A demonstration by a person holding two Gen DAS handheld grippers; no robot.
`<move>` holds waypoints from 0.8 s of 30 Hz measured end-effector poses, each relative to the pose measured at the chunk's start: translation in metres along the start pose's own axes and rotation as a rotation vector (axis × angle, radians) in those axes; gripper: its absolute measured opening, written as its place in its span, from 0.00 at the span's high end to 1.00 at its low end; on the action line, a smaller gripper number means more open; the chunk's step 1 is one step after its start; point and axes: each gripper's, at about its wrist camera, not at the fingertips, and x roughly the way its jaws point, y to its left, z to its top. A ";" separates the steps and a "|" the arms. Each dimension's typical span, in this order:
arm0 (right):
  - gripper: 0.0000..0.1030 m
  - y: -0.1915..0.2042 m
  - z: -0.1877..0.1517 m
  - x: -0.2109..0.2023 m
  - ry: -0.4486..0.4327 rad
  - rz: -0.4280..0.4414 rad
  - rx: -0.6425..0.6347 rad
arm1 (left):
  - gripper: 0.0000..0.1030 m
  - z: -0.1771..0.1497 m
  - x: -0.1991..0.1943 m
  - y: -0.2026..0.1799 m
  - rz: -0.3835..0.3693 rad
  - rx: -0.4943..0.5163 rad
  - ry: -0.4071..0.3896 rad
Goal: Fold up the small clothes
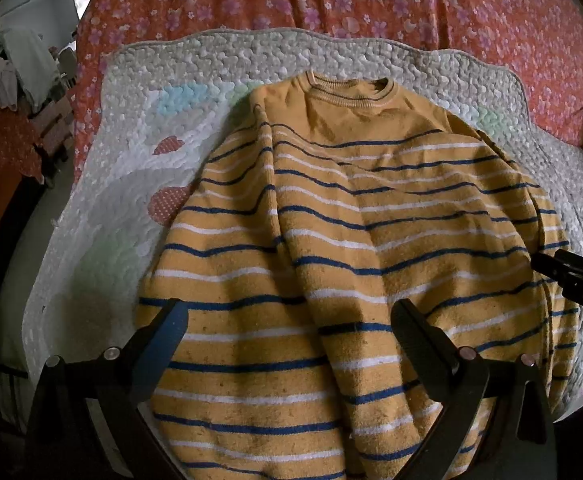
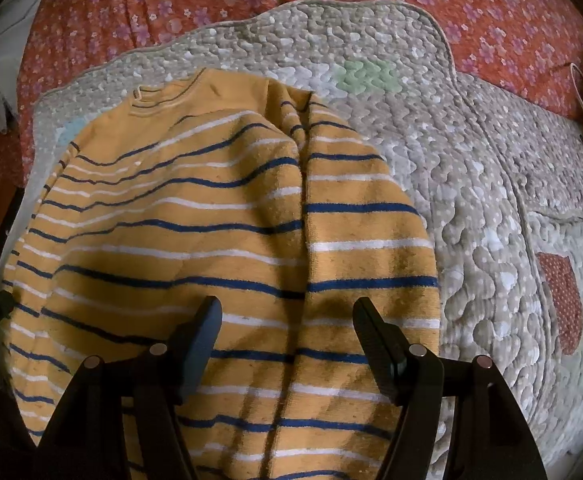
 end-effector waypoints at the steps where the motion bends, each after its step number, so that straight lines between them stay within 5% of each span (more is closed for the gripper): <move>1: 0.30 -0.004 0.001 0.001 0.001 0.002 0.000 | 0.02 0.000 0.000 0.000 0.001 0.000 0.003; 17: 0.30 0.001 -0.001 0.001 -0.004 -0.022 0.054 | 0.02 0.001 0.007 -0.002 0.012 -0.004 0.027; 24: 0.30 -0.029 0.000 -0.025 -0.081 -0.051 0.075 | 0.02 0.006 0.004 0.008 0.012 -0.043 0.015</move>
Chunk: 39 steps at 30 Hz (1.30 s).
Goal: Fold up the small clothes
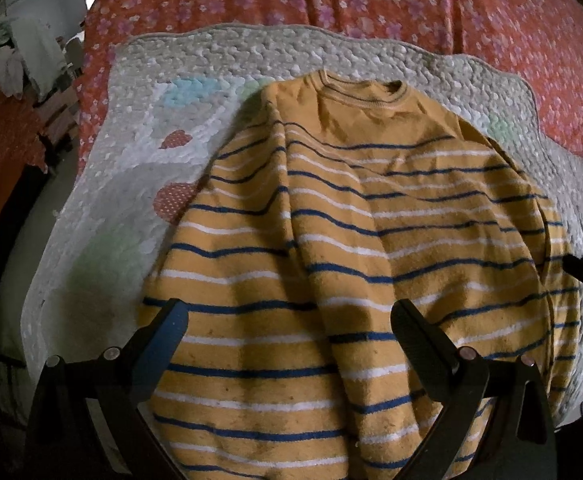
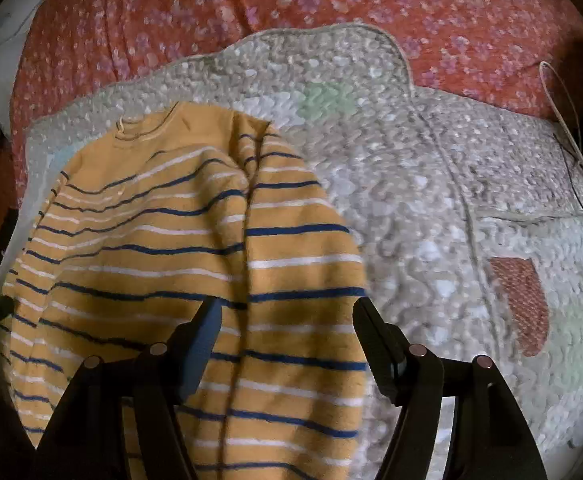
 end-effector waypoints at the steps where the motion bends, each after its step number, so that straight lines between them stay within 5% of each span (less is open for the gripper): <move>1: 0.31 -0.001 -0.002 -0.002 0.000 0.010 -0.007 | 0.02 0.001 0.000 0.001 -0.003 -0.006 0.000; 9: 0.42 0.022 -0.024 0.018 0.075 -0.012 -0.143 | 0.02 0.001 -0.005 0.000 -0.011 -0.005 -0.003; 10: 0.49 0.025 -0.024 0.023 0.082 -0.026 -0.158 | 0.02 0.001 -0.005 -0.001 -0.008 -0.004 -0.004; 13: 0.98 0.028 -0.024 0.035 0.119 -0.077 -0.192 | 0.02 0.001 -0.005 0.000 -0.003 -0.007 -0.004; 18: 0.98 0.004 -0.001 -0.010 -0.004 -0.112 -0.118 | 0.02 0.003 -0.007 0.006 0.002 -0.026 -0.024; 26: 1.00 -0.103 0.092 0.006 -0.054 -0.535 -0.032 | 0.02 0.008 0.000 0.013 -0.003 -0.048 -0.008; 28: 1.00 -0.125 0.107 0.022 -0.038 -0.696 -0.028 | 0.02 0.009 0.001 0.014 0.001 -0.052 -0.003; 30: 1.00 -0.142 0.115 0.024 -0.013 -0.749 0.023 | 0.02 0.010 0.003 0.016 0.006 -0.059 0.004; 32: 0.98 -0.144 0.114 0.011 -0.050 -0.632 0.098 | 0.02 0.010 0.003 0.019 0.009 -0.070 0.007; 33: 0.94 -0.140 0.110 0.005 -0.054 -0.495 0.133 | 0.02 0.011 0.003 0.022 0.008 -0.078 0.007; 35: 0.52 -0.132 0.100 0.003 -0.006 -0.325 0.162 | 0.02 0.012 0.002 0.027 0.010 -0.093 0.009; 36: 0.43 -0.125 0.089 0.002 0.017 -0.247 0.172 | 0.02 0.013 0.001 0.030 0.011 -0.101 0.007; 39: 0.36 -0.104 0.062 0.006 0.041 -0.306 0.105 | 0.02 0.015 -0.003 0.042 0.012 -0.138 -0.003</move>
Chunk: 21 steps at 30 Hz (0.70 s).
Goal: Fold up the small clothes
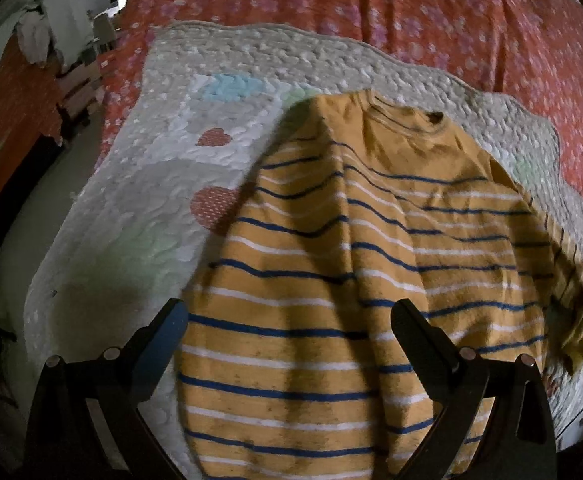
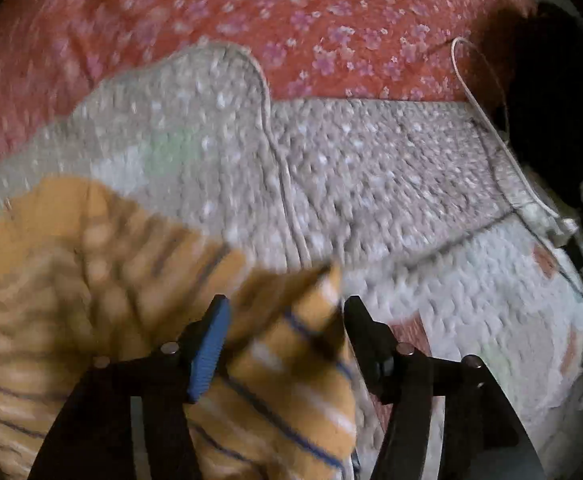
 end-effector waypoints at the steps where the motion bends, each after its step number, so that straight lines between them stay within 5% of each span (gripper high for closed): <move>1: 0.35 0.004 -0.006 0.009 0.011 -0.035 -0.032 | 0.02 0.001 -0.001 0.003 0.003 -0.011 -0.003; 2: 0.47 0.004 -0.010 0.017 0.041 -0.027 -0.046 | 0.02 0.002 -0.002 0.009 0.009 -0.025 -0.010; 4: 0.91 -0.003 -0.016 0.021 0.075 0.084 -0.007 | 0.02 0.004 -0.003 0.016 0.019 -0.044 -0.014; 6: 0.92 -0.013 -0.007 0.014 0.055 0.089 0.031 | 0.02 0.006 -0.002 0.026 0.033 -0.070 -0.013; 11: 0.93 -0.041 0.026 0.011 -0.019 -0.154 0.032 | 0.02 0.010 0.003 0.044 0.055 -0.128 0.009; 14: 0.91 -0.064 0.044 0.029 0.018 -0.286 0.068 | 0.02 0.012 0.006 0.049 0.064 -0.147 0.021; 17: 0.84 -0.066 0.045 0.037 0.096 -0.331 0.059 | 0.02 0.015 0.006 0.055 0.076 -0.154 0.019; 19: 0.78 -0.055 0.043 0.016 0.024 -0.357 0.050 | 0.02 0.017 0.003 0.067 0.088 -0.183 0.008; 21: 0.69 -0.034 0.033 -0.014 -0.038 -0.286 0.055 | 0.02 0.018 -0.002 0.082 0.103 -0.213 -0.007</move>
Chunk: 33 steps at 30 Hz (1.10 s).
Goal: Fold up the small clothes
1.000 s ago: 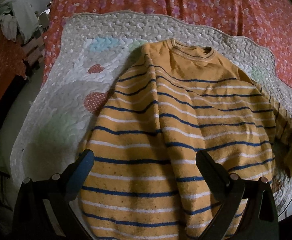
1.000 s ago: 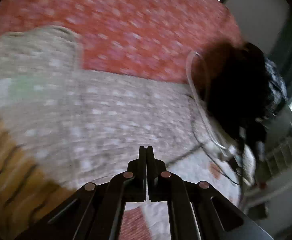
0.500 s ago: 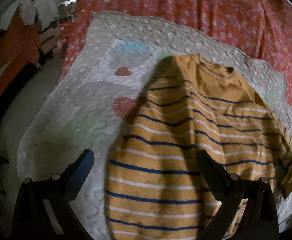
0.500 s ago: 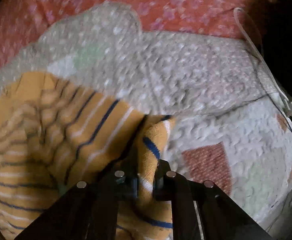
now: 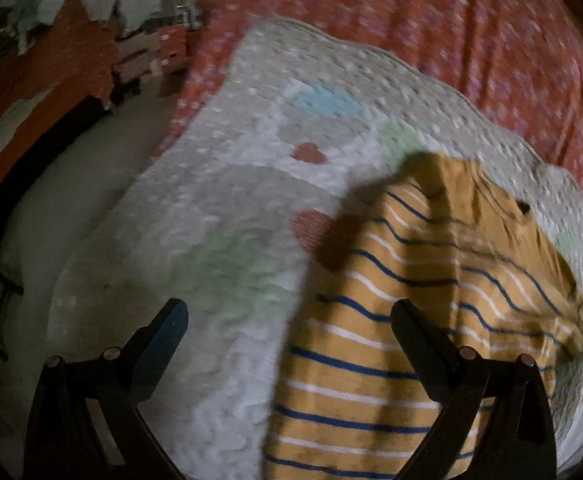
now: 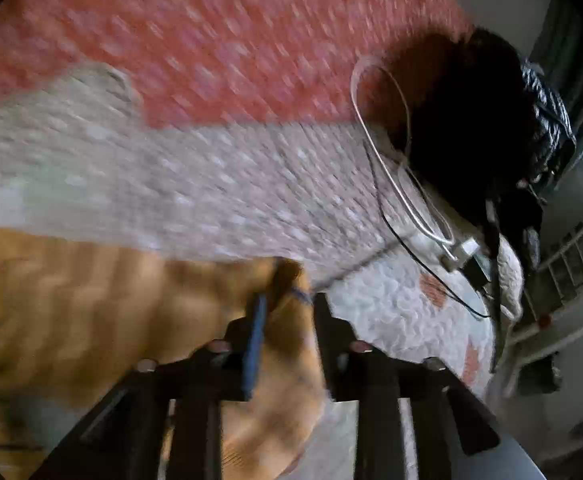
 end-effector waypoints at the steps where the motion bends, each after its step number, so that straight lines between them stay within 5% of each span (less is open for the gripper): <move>1: 0.68 0.010 -0.006 -0.018 -0.023 0.088 0.013 | 0.02 0.002 -0.003 0.010 0.018 -0.017 -0.014; 5: 0.68 0.092 -0.048 -0.097 0.011 0.639 -0.109 | 0.02 0.009 -0.011 0.048 0.046 -0.092 -0.035; 8: 0.68 0.188 -0.105 -0.148 0.161 1.047 -0.292 | 0.02 0.011 -0.017 0.078 0.052 -0.160 -0.041; 11: 0.68 0.254 -0.152 -0.173 0.321 1.244 -0.411 | 0.02 0.011 -0.025 0.105 0.061 -0.219 -0.051; 13: 0.68 0.287 -0.182 -0.185 0.348 1.227 -0.502 | 0.02 0.010 -0.030 0.122 0.070 -0.247 -0.061; 17: 0.68 0.305 -0.215 -0.195 0.216 0.946 -0.656 | 0.02 0.007 -0.039 0.145 0.053 -0.290 -0.071; 25: 0.68 0.297 -0.233 -0.213 0.066 0.735 -0.699 | 0.02 0.008 -0.041 0.162 -0.022 -0.325 -0.056; 28: 0.68 0.298 -0.238 -0.215 0.055 0.702 -0.681 | 0.02 0.008 -0.043 0.166 -0.035 -0.331 -0.065; 31: 0.68 0.311 -0.239 -0.205 0.135 0.776 -0.671 | 0.02 0.008 -0.044 0.171 -0.052 -0.343 -0.068; 33: 0.86 0.317 -0.236 -0.208 0.148 0.818 -0.658 | 0.02 0.009 -0.043 0.174 -0.064 -0.353 -0.064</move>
